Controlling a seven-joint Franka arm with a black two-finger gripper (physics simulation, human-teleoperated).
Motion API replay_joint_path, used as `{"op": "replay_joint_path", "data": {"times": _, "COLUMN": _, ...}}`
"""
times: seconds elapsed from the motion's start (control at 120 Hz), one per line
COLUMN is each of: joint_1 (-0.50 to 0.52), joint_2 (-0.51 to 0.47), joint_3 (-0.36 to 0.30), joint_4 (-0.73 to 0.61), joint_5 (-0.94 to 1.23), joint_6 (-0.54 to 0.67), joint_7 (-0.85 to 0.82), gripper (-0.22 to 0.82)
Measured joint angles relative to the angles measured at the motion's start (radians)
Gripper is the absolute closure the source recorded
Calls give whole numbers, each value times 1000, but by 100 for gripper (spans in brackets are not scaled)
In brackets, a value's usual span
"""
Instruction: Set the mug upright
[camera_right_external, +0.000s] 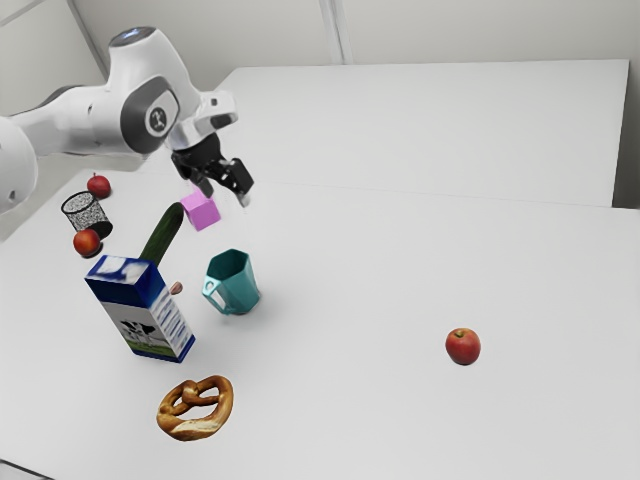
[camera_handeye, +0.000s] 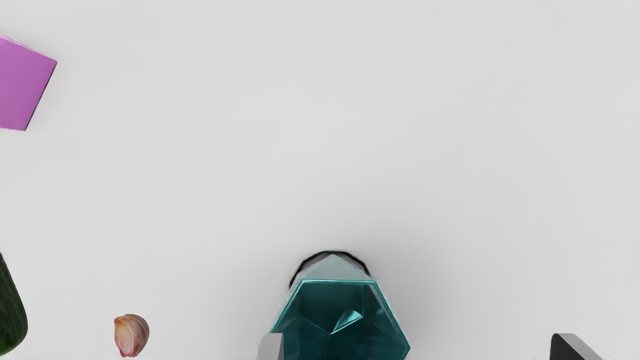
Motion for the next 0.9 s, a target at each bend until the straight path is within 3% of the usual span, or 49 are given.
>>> {"op": "replay_joint_path", "data": {"times": 0.233, "joint_1": 30, "joint_2": 32, "joint_3": 5, "joint_4": 227, "joint_5": -6, "joint_6": -233, "joint_7": -14, "gripper": 1}}
{"op": "replay_joint_path", "data": {"times": 0.467, "joint_1": 46, "joint_2": 128, "joint_3": 4, "joint_4": 458, "joint_5": 6, "joint_6": -420, "joint_7": -24, "gripper": 0}}
{"op": "replay_joint_path", "data": {"times": 0.9, "joint_1": 36, "joint_2": 153, "joint_3": 5, "joint_4": 484, "joint_5": -5, "joint_6": -521, "joint_7": -27, "gripper": 0}}
